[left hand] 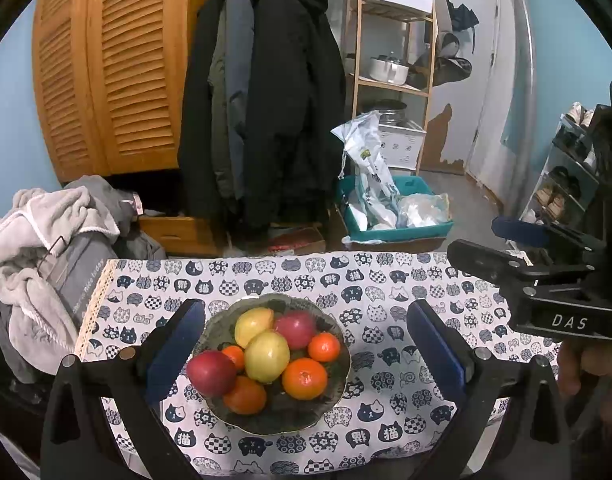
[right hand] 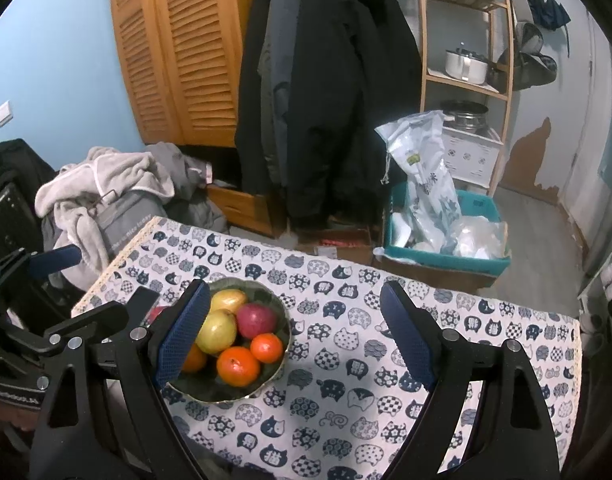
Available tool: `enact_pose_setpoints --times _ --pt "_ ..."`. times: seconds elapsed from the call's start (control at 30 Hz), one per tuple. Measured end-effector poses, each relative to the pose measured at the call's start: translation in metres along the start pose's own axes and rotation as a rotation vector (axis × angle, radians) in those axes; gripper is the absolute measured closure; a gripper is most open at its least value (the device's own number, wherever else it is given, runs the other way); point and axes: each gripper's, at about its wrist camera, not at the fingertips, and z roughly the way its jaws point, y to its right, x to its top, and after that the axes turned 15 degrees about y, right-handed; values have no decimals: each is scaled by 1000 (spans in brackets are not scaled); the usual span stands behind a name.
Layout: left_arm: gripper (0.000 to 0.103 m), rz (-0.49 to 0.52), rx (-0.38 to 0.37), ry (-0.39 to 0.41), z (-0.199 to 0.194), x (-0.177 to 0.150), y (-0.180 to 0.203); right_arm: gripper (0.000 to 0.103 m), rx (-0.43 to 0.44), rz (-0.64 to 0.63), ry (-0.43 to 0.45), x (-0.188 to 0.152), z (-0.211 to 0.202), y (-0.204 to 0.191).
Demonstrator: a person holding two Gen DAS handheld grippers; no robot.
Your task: Organize fruits
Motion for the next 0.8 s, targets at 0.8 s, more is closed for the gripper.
enact_pose_setpoints --times 0.8 --pt "1 20 13 -4 -1 -1 1 17 -1 0 -4 0 1 -1"
